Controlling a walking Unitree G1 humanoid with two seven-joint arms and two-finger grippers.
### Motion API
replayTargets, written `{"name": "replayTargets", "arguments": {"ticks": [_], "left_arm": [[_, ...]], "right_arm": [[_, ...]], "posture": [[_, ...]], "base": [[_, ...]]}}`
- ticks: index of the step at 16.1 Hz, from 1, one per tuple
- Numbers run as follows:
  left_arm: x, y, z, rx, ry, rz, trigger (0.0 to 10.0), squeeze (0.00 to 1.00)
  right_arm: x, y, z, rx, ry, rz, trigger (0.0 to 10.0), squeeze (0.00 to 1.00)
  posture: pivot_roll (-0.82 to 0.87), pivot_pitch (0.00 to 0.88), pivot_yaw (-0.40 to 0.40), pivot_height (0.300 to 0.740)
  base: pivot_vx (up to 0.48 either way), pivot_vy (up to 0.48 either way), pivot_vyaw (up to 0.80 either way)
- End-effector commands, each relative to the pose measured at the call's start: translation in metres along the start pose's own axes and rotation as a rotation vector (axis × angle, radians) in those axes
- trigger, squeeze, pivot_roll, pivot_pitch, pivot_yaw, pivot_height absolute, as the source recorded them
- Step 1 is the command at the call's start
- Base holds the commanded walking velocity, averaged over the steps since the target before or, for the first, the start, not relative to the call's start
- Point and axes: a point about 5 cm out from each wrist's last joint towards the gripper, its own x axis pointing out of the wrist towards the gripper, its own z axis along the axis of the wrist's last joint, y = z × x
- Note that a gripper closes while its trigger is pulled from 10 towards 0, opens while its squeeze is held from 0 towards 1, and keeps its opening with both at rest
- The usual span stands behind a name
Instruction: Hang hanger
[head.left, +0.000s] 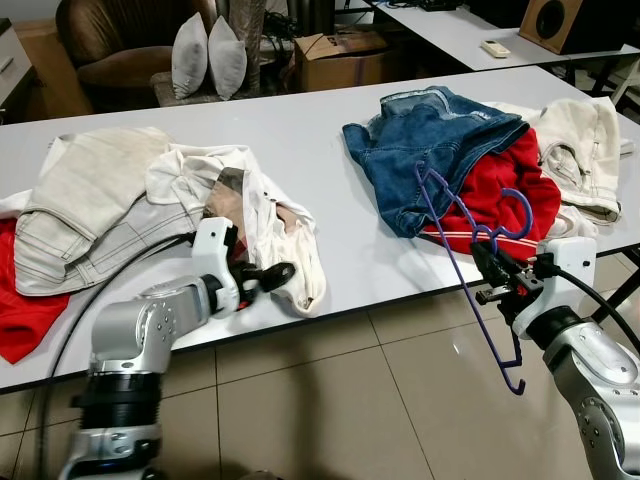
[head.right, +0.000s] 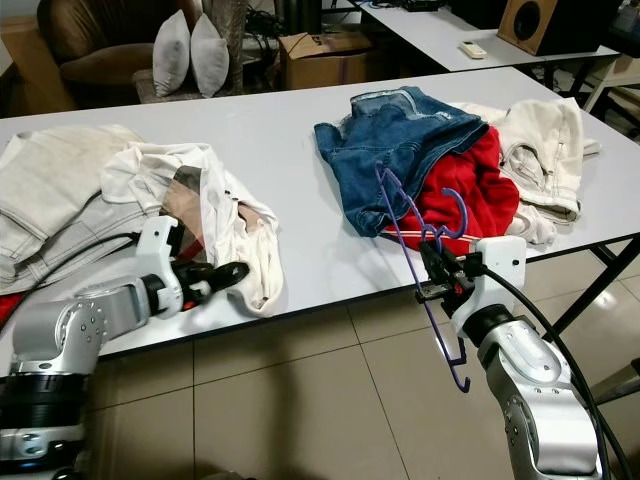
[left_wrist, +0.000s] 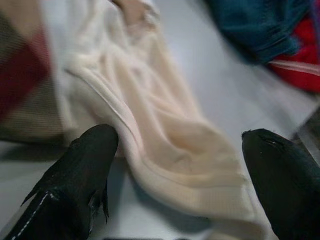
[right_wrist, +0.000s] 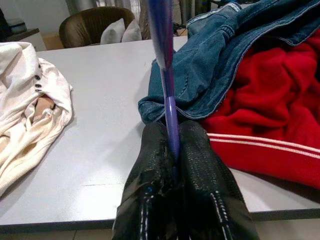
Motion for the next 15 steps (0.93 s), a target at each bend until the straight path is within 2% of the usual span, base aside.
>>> {"name": "replayTargets", "arguments": {"ticks": [1,2,3,4,5,6,10,15], "left_arm": [[0.000,0.001,0.002,-0.022,0.002,0.001,10.0,0.00],[0.002,-0.001,-0.005,-0.021,0.029,-0.002,10.0,0.00],[0.003,-0.003,-0.009,-0.030,0.037,-0.005,4.8,0.00],[0.005,-0.005,-0.010,-0.048,0.034,-0.011,3.2,0.00],[0.006,-0.006,-0.010,-0.058,0.029,-0.008,1.2,0.00],[0.008,-0.005,-0.010,-0.067,0.022,0.002,0.0,0.00],[0.010,-0.002,-0.005,-0.052,-0.005,0.031,0.0,0.00],[0.012,-0.006,-0.003,0.039,-0.034,0.049,0.0,0.00]], "right_arm": [[0.000,0.002,0.005,-0.010,-0.012,0.010,10.0,0.00],[0.001,0.002,0.005,-0.011,-0.011,0.014,10.0,0.00],[0.001,0.002,0.005,-0.012,-0.010,0.016,10.0,0.00],[0.002,0.002,0.005,-0.013,-0.010,0.017,10.0,0.00],[0.002,0.002,0.006,-0.013,-0.010,0.018,10.0,0.00],[0.003,0.003,0.006,-0.014,-0.011,0.020,10.0,0.00],[0.004,0.006,0.004,-0.006,-0.012,0.028,10.0,0.00],[0.004,0.005,0.005,-0.037,0.007,0.064,10.0,0.00]], "posture": [[-0.08,0.006,0.044,0.740],[-0.08,0.006,0.042,0.740],[-0.08,0.005,0.041,0.740],[-0.08,0.005,0.041,0.740],[-0.08,0.004,0.041,0.740],[-0.08,0.004,0.043,0.740],[-0.07,0.009,0.037,0.740],[-0.08,0.015,0.037,0.740]], "base": [[0.000,0.000,0.00],[0.000,0.000,0.00],[0.000,0.000,0.00],[0.000,0.000,0.00],[0.000,0.000,0.00],[0.000,0.000,0.00],[0.000,0.000,0.00],[0.000,0.000,0.00]]}}
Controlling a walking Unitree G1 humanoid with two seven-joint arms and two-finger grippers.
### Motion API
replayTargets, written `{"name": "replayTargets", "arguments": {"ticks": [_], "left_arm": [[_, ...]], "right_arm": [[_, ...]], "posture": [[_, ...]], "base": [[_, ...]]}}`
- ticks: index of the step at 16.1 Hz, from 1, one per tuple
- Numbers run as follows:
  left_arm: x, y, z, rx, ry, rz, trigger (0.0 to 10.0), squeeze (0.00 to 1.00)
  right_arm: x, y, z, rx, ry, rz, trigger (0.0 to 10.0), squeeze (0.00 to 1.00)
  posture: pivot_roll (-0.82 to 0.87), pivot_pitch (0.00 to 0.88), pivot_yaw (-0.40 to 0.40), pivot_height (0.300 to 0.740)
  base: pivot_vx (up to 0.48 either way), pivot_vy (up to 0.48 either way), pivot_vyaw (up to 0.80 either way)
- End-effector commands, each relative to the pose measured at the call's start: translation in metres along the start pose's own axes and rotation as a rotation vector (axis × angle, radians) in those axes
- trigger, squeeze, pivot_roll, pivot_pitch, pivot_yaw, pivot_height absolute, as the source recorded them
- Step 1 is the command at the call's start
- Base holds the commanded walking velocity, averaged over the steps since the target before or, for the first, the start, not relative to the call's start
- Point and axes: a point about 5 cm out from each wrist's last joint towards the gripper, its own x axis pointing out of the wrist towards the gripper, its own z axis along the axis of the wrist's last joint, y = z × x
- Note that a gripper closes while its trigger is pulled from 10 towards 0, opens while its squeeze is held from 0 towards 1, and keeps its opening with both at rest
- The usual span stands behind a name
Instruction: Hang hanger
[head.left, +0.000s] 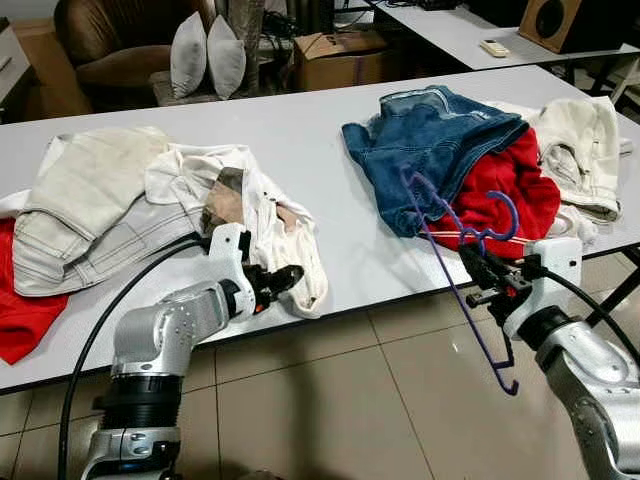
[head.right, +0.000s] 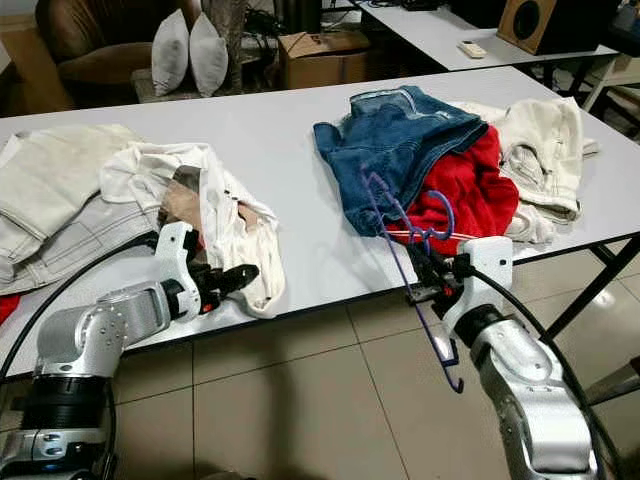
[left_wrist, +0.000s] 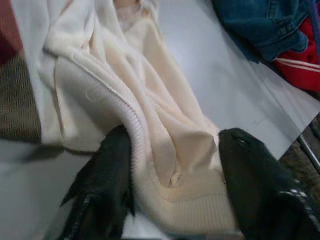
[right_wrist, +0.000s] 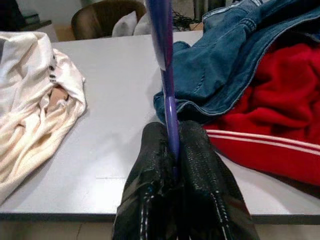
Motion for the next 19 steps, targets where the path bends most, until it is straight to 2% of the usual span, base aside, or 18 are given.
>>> {"name": "replayTargets", "arguments": {"ticks": [1,3,4,5,6,9,11,12,13,14,16,17,19], "left_arm": [[-0.001,-0.001,0.005,0.041,-0.025,0.020,0.0,0.00],[0.000,-0.004,0.007,0.091,-0.041,0.016,0.0,0.00],[0.000,-0.006,0.009,0.146,-0.056,0.018,0.0,0.00],[0.000,-0.008,0.012,0.244,-0.075,0.034,0.0,0.00],[0.000,-0.008,0.012,0.260,-0.076,0.034,0.0,0.00],[-0.002,-0.009,0.013,0.387,-0.043,0.040,0.0,0.00],[-0.006,-0.010,0.018,0.537,-0.063,0.062,0.0,0.00],[-0.009,-0.014,0.024,0.653,-0.098,0.055,0.0,0.00],[-0.016,-0.028,0.033,0.811,-0.150,-0.008,0.0,0.00],[-0.016,-0.028,0.033,0.811,-0.150,-0.008,0.0,0.00],[-0.029,-0.037,0.035,1.058,-0.155,-0.058,0.0,0.00],[-0.034,-0.037,0.039,1.113,-0.190,-0.036,0.0,0.00],[-0.040,-0.040,0.049,1.127,-0.272,-0.009,0.0,0.00]], "right_arm": [[0.000,-0.003,0.005,-0.021,-0.005,0.007,10.0,0.00],[-0.004,-0.008,0.006,-0.035,0.006,0.028,10.0,0.00],[-0.007,-0.008,0.006,-0.043,0.017,0.066,10.0,0.00],[-0.013,-0.007,0.007,-0.054,0.028,0.136,10.0,0.00],[-0.014,-0.007,0.007,-0.055,0.031,0.152,10.0,0.00],[-0.021,-0.009,0.005,-0.062,0.064,0.207,10.0,0.00],[-0.033,-0.012,0.010,0.018,0.042,0.303,10.0,0.00],[-0.039,-0.012,0.012,0.046,0.046,0.360,10.0,0.00],[-0.047,-0.009,0.012,0.045,0.082,0.449,10.0,0.00],[-0.047,-0.009,0.012,0.045,0.082,0.449,10.0,0.00],[-0.053,-0.009,0.011,0.060,0.106,0.494,10.0,0.00],[-0.054,-0.011,0.013,0.086,0.094,0.496,10.0,0.00],[-0.051,-0.011,0.016,0.154,0.064,0.514,10.0,0.00]], "posture": [[-0.08,0.016,0.037,0.740],[-0.08,0.023,0.031,0.740],[-0.09,0.021,0.030,0.740],[-0.09,0.020,0.034,0.740],[-0.09,0.019,0.034,0.740],[-0.09,0.012,0.035,0.740],[-0.10,0.005,0.036,0.740],[-0.10,0.001,0.034,0.740],[-0.10,0.000,0.032,0.740],[-0.10,0.000,0.032,0.740],[-0.10,0.000,0.021,0.740],[-0.10,0.000,0.021,0.740],[-0.10,0.000,0.005,0.740]], "base": [[0.000,0.000,0.00],[0.000,0.000,0.00],[0.000,0.000,0.00],[0.000,0.000,0.00],[0.000,0.000,0.00],[0.000,0.000,0.00],[0.000,0.000,0.00],[0.000,0.000,0.00],[0.000,0.000,0.00],[0.000,0.000,0.00],[0.000,0.000,0.00],[0.000,0.000,0.00],[0.000,0.000,0.00]]}}
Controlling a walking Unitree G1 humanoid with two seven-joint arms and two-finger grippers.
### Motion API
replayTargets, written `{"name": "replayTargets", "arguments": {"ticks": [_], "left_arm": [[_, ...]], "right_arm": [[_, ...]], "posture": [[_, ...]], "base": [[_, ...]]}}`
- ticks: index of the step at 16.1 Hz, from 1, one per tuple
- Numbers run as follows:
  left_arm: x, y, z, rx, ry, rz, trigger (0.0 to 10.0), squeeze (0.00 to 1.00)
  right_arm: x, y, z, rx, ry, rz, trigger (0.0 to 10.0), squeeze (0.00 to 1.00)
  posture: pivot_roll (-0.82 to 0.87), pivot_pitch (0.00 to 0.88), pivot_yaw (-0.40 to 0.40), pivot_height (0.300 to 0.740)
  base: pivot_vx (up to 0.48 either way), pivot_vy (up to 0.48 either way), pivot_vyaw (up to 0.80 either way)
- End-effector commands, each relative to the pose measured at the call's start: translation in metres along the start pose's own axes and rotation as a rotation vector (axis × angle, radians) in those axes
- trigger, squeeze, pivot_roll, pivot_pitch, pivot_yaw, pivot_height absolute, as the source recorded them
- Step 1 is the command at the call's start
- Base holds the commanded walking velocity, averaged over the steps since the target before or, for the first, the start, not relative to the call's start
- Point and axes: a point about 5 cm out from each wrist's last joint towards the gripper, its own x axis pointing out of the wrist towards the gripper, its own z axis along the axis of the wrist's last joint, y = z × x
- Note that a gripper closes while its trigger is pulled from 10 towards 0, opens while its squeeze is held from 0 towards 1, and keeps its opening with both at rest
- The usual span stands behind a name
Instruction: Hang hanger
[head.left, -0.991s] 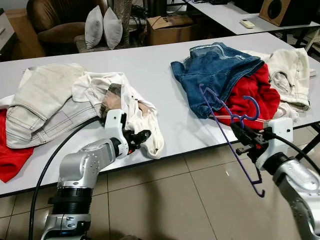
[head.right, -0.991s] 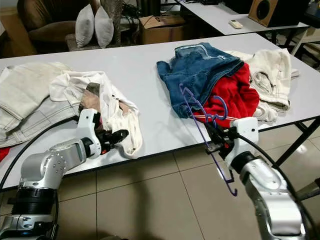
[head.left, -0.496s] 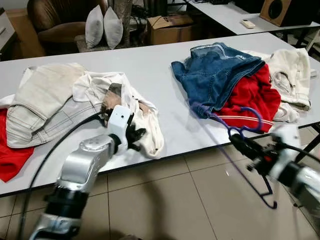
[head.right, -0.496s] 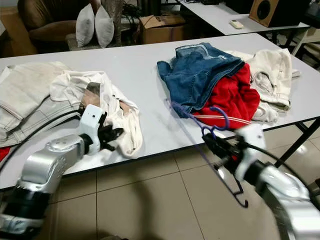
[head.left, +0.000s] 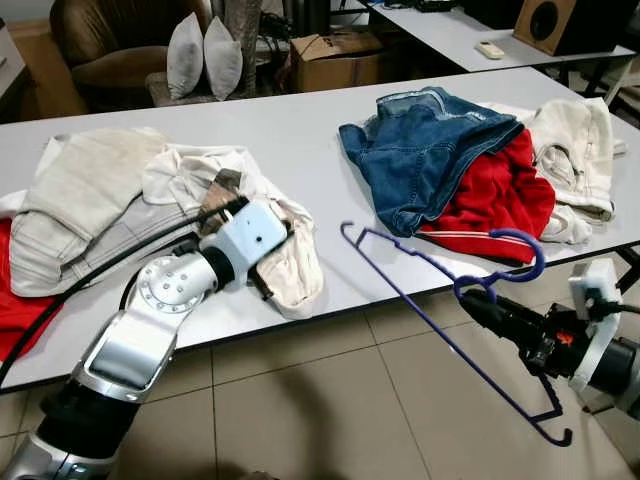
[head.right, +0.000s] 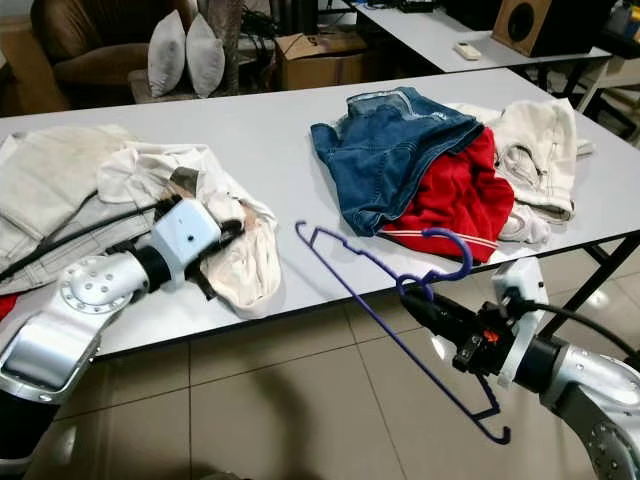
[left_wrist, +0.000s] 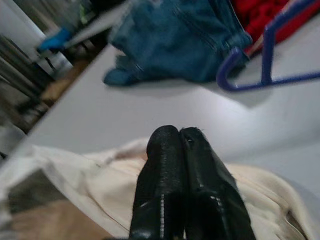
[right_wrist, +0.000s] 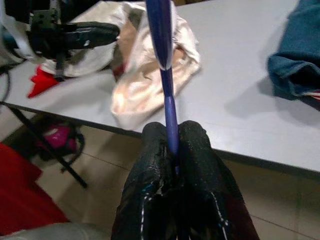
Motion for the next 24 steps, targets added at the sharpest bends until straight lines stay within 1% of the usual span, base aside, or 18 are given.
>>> {"name": "replayTargets", "arguments": {"ticks": [1,2,4,5,6,7,8,9,11,12,14,16,19,20,21,22,23,24], "left_arm": [[-0.002,0.004,0.004,0.031,-0.020,0.024,0.0,0.00],[-0.001,0.001,0.000,0.025,0.003,0.016,0.0,0.00],[0.002,-0.003,-0.012,0.022,0.074,-0.010,0.0,0.00],[0.004,-0.005,-0.016,0.014,0.085,-0.012,3.2,0.00],[0.009,-0.003,-0.017,-0.026,0.077,0.015,10.0,0.00],[0.014,-0.004,-0.015,-0.085,0.062,-0.004,10.0,1.00],[0.018,-0.002,-0.016,-0.072,0.069,0.008,10.0,1.00],[0.019,-0.001,-0.018,-0.075,0.074,0.009,10.0,1.00],[0.022,-0.004,-0.020,-0.126,0.078,0.008,10.0,1.00],[0.024,-0.003,-0.023,-0.107,0.095,0.031,10.0,1.00],[0.028,-0.002,-0.025,-0.086,0.103,0.052,10.0,1.00],[0.032,-0.005,-0.024,-0.131,0.087,0.028,10.0,1.00],[0.035,-0.004,-0.029,-0.118,0.110,0.037,10.0,1.00],[0.037,-0.006,-0.031,-0.164,0.123,0.022,10.0,1.00],[0.039,-0.007,-0.034,-0.195,0.137,0.034,10.0,1.00],[0.040,-0.006,-0.040,-0.192,0.175,0.065,10.0,0.93],[0.041,-0.004,-0.043,-0.168,0.199,0.083,10.0,0.68],[0.041,-0.003,-0.045,-0.160,0.213,0.096,10.0,0.48]], "right_arm": [[0.001,0.000,0.004,0.031,-0.036,0.017,10.0,0.00],[0.007,-0.002,-0.001,0.073,-0.040,0.030,10.0,0.00],[0.008,-0.005,-0.003,0.077,-0.026,0.011,10.0,0.00],[0.007,-0.008,-0.003,0.077,-0.020,-0.016,10.0,0.00],[0.006,-0.011,-0.003,0.073,-0.010,-0.053,10.0,0.00],[0.004,-0.015,-0.003,0.063,-0.002,-0.099,10.0,0.00],[0.002,-0.016,-0.005,0.050,0.015,-0.151,10.0,0.00],[0.002,-0.016,-0.007,0.042,0.028,-0.169,10.0,0.00],[0.001,-0.013,-0.012,0.067,0.027,-0.211,10.0,0.00],[0.003,-0.008,-0.014,0.079,0.015,-0.200,10.0,0.00],[0.007,-0.002,-0.017,0.091,0.010,-0.192,10.0,0.00],[0.009,-0.001,-0.017,0.095,0.004,-0.191,10.0,0.00],[0.011,0.000,-0.015,0.097,-0.009,-0.188,10.0,0.00],[0.012,0.002,-0.016,0.099,-0.009,-0.186,10.0,0.00],[0.013,0.002,-0.016,0.101,-0.007,-0.185,10.0,0.00],[0.014,0.003,-0.017,0.101,-0.004,-0.184,10.0,0.00],[0.015,0.003,-0.017,0.101,-0.003,-0.182,10.0,0.00],[0.015,0.003,-0.017,0.102,-0.004,-0.180,10.0,0.00]], "posture": [[-0.10,0.000,0.003,0.740],[-0.09,0.000,-0.005,0.740],[-0.09,0.000,-0.011,0.740],[-0.09,0.000,-0.011,0.740],[-0.10,0.001,-0.004,0.740],[-0.10,0.004,-0.001,0.740],[-0.11,0.008,0.010,0.740],[-0.11,0.010,0.012,0.740],[-0.11,0.013,0.017,0.740],[-0.12,0.015,0.022,0.740],[-0.12,0.017,0.027,0.740],[-0.12,0.018,0.031,0.740],[-0.12,0.018,0.034,0.740],[-0.12,0.018,0.034,0.740],[-0.12,0.018,0.034,0.740],[-0.12,0.017,0.033,0.740],[-0.12,0.018,0.032,0.740],[-0.11,0.018,0.031,0.740]], "base": [[0.000,0.000,0.00],[0.000,0.000,0.00],[0.000,0.000,0.00],[0.000,0.000,0.00],[0.000,0.000,0.00],[0.000,0.000,0.00],[0.000,0.000,0.00],[0.000,0.000,0.00],[0.000,0.000,0.00],[0.000,0.000,0.00],[0.000,0.000,0.00],[0.000,0.000,0.00],[0.000,0.000,0.00],[0.000,0.000,0.00],[0.000,0.000,0.00],[0.000,0.000,0.00],[0.000,0.000,0.00],[0.000,0.000,0.00]]}}
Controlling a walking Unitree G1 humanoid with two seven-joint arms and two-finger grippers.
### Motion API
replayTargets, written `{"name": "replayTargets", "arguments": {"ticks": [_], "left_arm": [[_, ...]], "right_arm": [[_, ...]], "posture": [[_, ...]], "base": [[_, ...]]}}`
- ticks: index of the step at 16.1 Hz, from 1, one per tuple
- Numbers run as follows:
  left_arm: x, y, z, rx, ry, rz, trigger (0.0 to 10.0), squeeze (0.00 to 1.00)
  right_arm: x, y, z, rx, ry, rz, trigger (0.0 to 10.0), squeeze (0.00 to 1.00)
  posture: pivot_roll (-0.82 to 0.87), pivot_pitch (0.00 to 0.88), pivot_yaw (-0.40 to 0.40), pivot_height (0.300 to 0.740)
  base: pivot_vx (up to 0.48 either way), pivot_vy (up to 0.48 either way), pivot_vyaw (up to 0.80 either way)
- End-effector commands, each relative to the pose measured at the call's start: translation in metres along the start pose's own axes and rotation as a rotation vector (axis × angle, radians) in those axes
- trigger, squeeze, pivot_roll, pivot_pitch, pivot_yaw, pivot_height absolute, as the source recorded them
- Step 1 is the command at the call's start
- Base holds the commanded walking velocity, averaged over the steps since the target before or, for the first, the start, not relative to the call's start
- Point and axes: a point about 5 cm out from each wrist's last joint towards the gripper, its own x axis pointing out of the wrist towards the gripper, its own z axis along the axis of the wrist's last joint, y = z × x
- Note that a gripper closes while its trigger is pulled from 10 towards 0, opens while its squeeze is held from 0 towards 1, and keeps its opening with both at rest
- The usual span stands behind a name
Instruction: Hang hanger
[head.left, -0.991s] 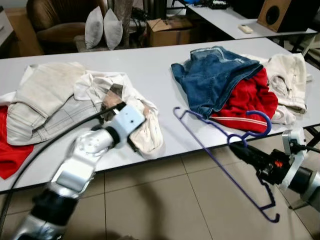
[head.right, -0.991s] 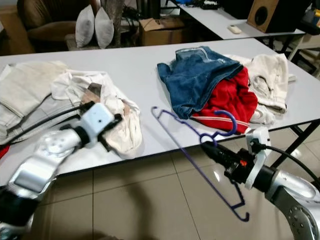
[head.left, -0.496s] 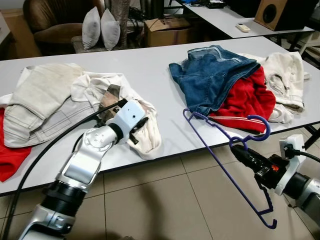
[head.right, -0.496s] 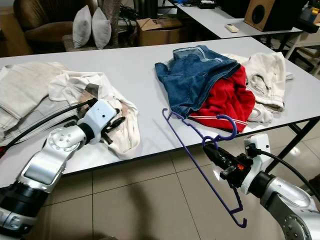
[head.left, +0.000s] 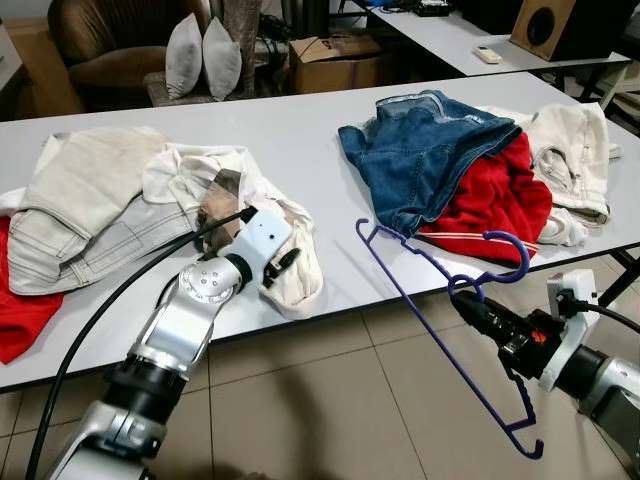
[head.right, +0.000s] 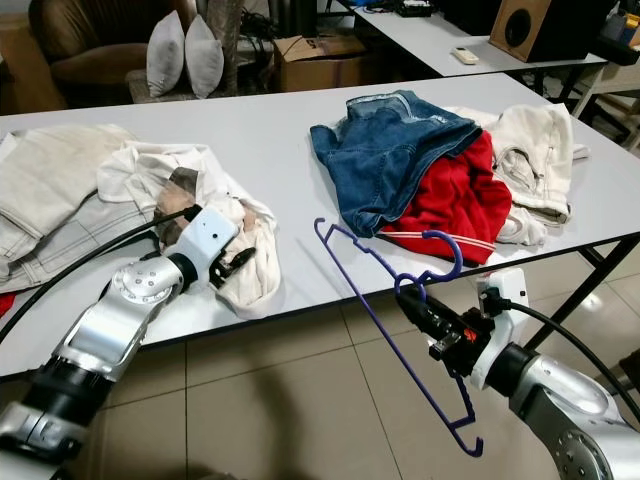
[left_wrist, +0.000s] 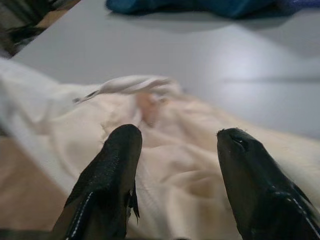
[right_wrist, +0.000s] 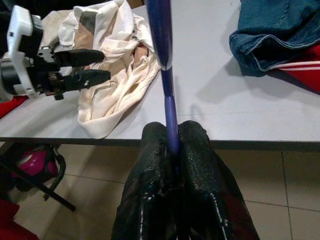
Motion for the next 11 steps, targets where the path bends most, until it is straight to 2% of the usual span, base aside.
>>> {"name": "replayTargets", "arguments": {"ticks": [1,2,3,6,8,10,11], "left_arm": [[0.002,0.009,0.002,0.016,0.016,0.055,10.0,0.13],[0.004,0.011,0.002,0.016,0.025,0.070,10.0,0.03],[0.004,0.013,0.001,0.013,0.039,0.084,10.0,0.00],[0.005,0.015,0.002,0.024,0.037,0.105,10.0,0.00],[0.005,0.023,0.005,0.037,0.028,0.173,10.0,0.00],[0.004,0.026,0.007,-0.004,0.011,0.201,10.0,0.00],[0.004,0.029,0.007,-0.059,0.003,0.222,10.0,0.00]], "right_arm": [[0.001,0.003,0.003,-0.007,-0.010,0.013,10.0,0.00],[0.002,0.004,0.002,-0.005,-0.009,0.016,10.0,0.00],[0.003,0.005,0.002,-0.005,-0.009,0.017,10.0,0.00],[0.004,0.007,0.000,-0.002,-0.009,0.025,10.0,0.00],[0.003,0.008,-0.001,0.001,-0.009,0.025,10.0,0.00],[0.003,0.009,-0.002,0.002,-0.010,0.023,10.0,0.00],[0.003,0.009,-0.002,0.003,-0.010,0.023,10.0,0.00]], "posture": [[-0.11,0.021,0.030,0.740],[-0.11,0.021,0.030,0.740],[-0.10,0.024,0.032,0.740],[-0.10,0.025,0.037,0.740],[-0.10,0.024,0.041,0.740],[-0.10,0.022,0.049,0.740],[-0.10,0.021,0.050,0.740]], "base": [[0.000,0.000,0.00],[0.000,0.000,0.00],[0.000,0.000,0.00],[0.000,0.000,0.00],[0.000,0.000,0.00],[0.000,0.000,0.00],[0.000,0.000,0.00]]}}
